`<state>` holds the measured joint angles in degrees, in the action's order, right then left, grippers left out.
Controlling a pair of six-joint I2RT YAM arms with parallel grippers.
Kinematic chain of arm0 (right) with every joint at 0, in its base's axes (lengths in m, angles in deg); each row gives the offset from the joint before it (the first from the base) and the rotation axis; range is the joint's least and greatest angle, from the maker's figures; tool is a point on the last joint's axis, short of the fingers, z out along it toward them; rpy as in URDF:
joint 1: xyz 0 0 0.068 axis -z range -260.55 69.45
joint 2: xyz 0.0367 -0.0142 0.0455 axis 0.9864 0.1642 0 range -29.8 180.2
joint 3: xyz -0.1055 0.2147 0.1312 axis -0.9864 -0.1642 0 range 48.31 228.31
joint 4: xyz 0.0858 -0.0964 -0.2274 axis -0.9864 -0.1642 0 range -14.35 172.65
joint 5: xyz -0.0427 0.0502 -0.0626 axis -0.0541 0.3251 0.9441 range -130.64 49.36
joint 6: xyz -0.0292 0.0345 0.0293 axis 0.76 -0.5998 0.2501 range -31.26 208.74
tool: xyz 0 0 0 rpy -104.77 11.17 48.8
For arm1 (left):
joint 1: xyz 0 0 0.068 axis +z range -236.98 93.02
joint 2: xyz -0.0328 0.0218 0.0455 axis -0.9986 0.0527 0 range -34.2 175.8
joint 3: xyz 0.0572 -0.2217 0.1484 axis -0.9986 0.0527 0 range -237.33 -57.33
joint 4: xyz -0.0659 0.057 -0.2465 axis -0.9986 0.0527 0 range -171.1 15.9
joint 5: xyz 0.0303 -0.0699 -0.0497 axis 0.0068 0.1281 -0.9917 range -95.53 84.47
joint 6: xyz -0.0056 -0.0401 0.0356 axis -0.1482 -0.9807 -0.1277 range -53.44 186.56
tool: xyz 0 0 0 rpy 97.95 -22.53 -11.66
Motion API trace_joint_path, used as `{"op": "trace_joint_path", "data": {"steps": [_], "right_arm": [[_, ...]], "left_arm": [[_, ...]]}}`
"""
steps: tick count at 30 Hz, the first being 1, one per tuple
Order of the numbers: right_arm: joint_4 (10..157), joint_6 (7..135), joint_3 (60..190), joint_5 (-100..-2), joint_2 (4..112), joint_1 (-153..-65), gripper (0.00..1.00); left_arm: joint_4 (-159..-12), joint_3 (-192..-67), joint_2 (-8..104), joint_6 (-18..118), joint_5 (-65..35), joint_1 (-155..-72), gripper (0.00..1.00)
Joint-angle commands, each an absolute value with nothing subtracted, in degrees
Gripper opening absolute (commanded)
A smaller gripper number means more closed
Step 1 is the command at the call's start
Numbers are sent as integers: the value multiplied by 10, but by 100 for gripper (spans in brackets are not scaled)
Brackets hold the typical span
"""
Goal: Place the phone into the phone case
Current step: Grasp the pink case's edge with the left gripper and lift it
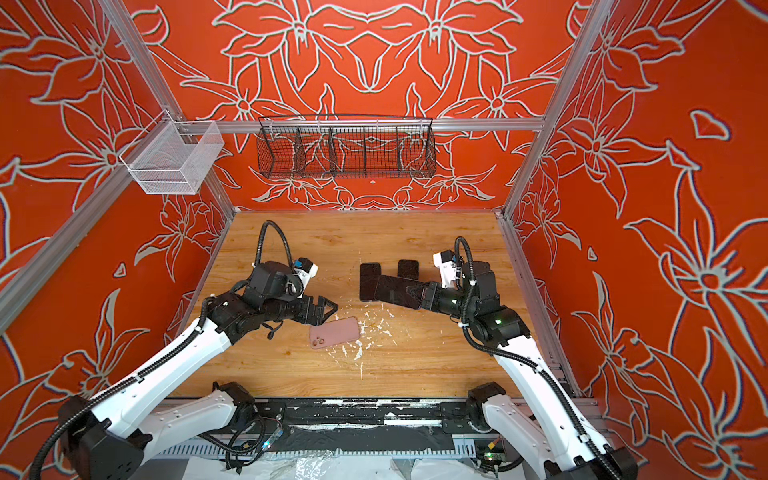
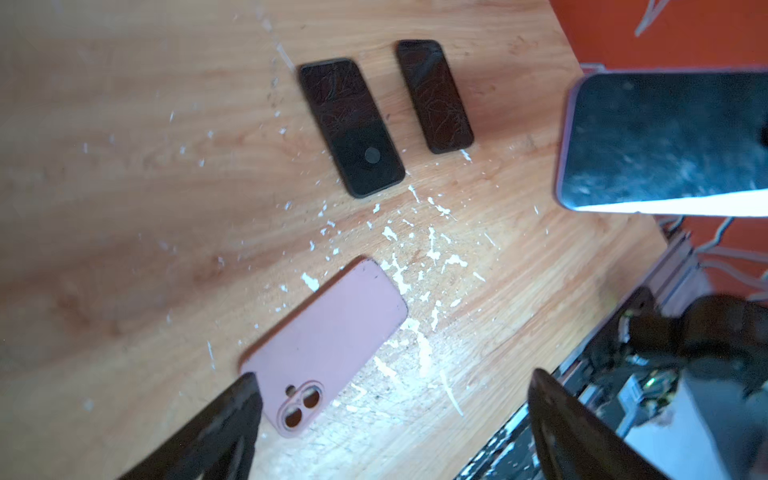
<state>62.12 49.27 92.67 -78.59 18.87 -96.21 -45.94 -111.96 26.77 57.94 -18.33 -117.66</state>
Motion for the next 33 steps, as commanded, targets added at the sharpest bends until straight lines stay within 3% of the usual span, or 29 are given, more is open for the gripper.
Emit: {"op": "trace_joint_path", "data": {"steps": [1, 6, 14, 24, 33], "right_arm": [[631, 488, 951, -793, 169, -954, 0], [630, 489, 949, -794, 157, -947, 0], [650, 489, 949, -814, 165, -938, 0], [645, 498, 941, -844, 152, -920, 0], [642, 502, 938, -874, 143, -896, 0]], "left_arm": [[-363, -1138, 299, 800, -135, -1213, 97], [-413, -1087, 347, 893, -24, -1270, 97], [-422, -1070, 423, 896, -44, -1279, 97], [-397, -1146, 610, 889, -20, -1279, 97], [-416, -1149, 666, 884, 4, -1279, 100]]}}
